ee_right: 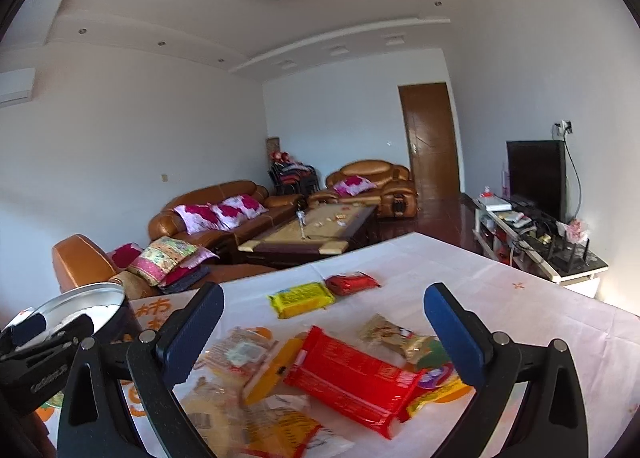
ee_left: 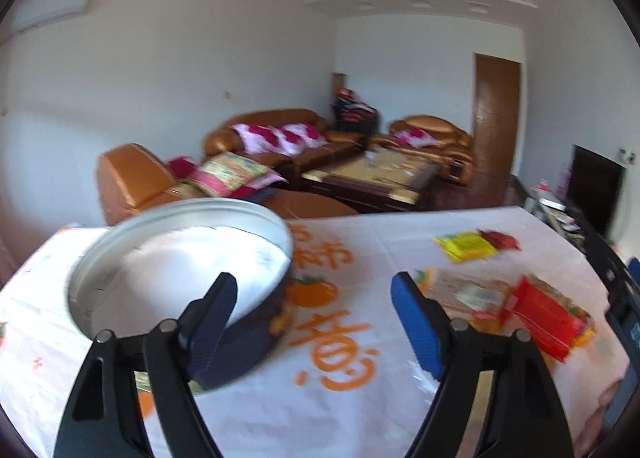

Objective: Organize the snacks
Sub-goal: 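Open the left tool and move both tools over the snack pile, then grasp the clear-wrapped round bun with left tool while right grasps yellow bread bag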

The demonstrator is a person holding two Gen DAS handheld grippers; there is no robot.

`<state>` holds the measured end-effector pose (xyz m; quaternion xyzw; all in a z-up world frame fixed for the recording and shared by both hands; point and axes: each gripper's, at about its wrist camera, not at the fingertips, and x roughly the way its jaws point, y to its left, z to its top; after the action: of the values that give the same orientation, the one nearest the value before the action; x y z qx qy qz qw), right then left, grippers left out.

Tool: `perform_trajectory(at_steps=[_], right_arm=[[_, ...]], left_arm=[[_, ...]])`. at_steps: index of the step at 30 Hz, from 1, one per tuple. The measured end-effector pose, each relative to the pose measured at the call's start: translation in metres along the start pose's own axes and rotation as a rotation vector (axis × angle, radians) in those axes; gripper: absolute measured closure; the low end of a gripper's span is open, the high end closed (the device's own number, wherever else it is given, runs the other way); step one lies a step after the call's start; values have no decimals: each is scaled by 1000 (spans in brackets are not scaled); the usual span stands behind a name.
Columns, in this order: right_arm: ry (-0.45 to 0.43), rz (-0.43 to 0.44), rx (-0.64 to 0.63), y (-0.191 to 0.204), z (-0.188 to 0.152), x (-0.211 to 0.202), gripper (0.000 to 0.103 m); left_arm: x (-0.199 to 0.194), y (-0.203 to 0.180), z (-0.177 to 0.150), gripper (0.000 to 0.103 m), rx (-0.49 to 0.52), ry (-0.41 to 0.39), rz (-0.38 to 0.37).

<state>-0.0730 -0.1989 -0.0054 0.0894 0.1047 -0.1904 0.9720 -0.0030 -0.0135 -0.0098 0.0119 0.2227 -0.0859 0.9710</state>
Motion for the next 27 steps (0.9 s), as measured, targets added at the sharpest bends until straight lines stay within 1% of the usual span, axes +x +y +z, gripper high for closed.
perform_trajectory(at_steps=[2,5,7,9,11,12,14,17,19,21,22,24,27], right_arm=[[20,-11,-1,-8,2,1,2],[43,-28,-45,-22,2,-2,2],[56,-27,-63,-31,2,-5,2],[84,-38,-85,-42,1,-6,2],[125,-41,-79,-59,2,-6,2],[141,-37,-69,-64,1,-6,2],[179,-15,-29,-80,0,-5,2],[244,17,15,-97,-2,1,2],[287,44,36,-105,-5,7,2],[309,70,41,-108,-6,11,2],[319,90,38,-107,-7,12,2],[329,132,28,-103,-10,13,2],[338,198,7,-90,-13,12,2]], left_arm=[[1,-8,-2,0,22,31,-67],[-3,-26,-6,0,63,75,-205],[-5,-40,-10,0,107,107,-277],[-2,-59,-18,0,172,149,-317],[0,-71,-24,0,207,176,-324],[3,-79,-27,0,227,190,-313],[11,-87,-28,0,230,223,-281],[27,-85,-29,0,150,297,-324],[37,-81,-31,0,92,342,-332],[38,-75,-32,0,52,339,-342],[38,-74,-33,0,56,341,-338],[39,-74,-36,0,61,336,-353],[30,-74,-36,0,84,317,-335]])
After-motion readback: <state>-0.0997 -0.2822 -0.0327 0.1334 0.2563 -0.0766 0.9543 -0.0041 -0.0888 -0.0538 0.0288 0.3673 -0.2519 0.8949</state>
